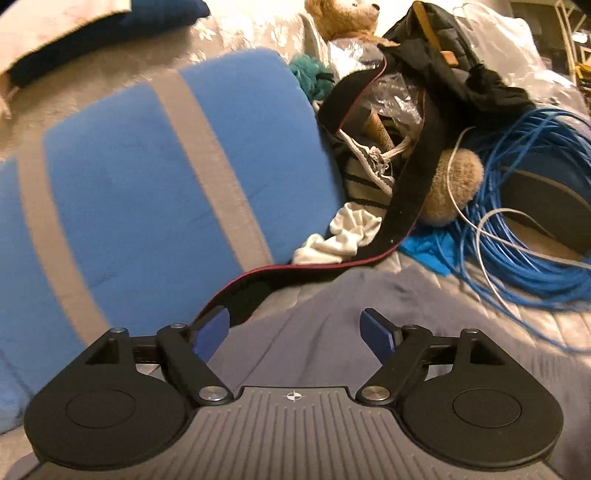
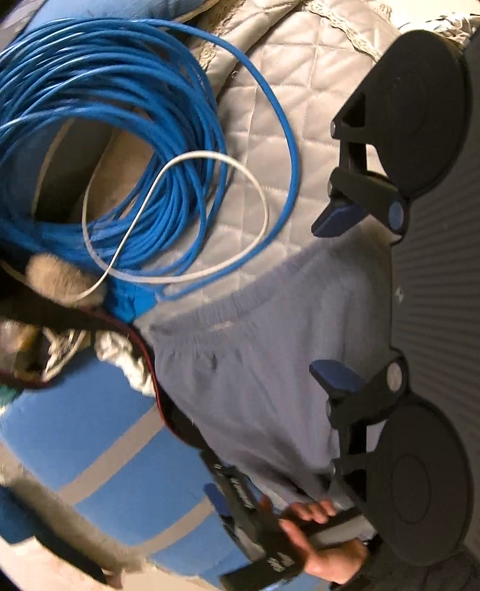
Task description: Fold clothes
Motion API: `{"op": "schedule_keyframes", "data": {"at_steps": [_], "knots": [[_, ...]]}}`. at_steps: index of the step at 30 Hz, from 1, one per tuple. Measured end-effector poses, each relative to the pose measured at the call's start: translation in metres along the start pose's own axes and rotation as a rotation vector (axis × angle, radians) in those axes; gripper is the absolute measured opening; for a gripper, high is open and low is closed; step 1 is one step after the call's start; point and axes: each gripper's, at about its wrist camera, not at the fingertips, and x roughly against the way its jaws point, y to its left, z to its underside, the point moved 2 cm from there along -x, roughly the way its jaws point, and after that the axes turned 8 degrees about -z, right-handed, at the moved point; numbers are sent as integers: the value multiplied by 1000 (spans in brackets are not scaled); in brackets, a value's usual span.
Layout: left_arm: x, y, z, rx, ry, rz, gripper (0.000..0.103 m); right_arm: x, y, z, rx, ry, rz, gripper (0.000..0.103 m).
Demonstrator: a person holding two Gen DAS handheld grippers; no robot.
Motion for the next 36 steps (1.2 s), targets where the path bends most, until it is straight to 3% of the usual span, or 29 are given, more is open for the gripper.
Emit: {"op": "schedule_keyframes", "data": {"at_steps": [9,15,17,19,21,25,32,36], "knots": [[117,70,57,-21,-10,-12,80,13,40,15,92,-27,-48,88],[171,108,106,98,49,-22,80,3,64,4,258,-12,-43,93],[180,118,129,172,48,-33,80,-10,63,-7,344,-14,-40,91],[185,125,147,209,86,-69,80,-27,54,-14,331,-9,-44,85],[185,128,155,179,128,-93,80,-43,46,-21,319,-4,-49,73],[187,139,168,170,146,-89,80,-76,29,-35,294,7,-57,65],[188,155,174,282,188,-83,80,-125,4,-54,250,18,-69,62],[188,152,171,264,169,-93,80,-135,2,-55,226,12,-112,52]]}}
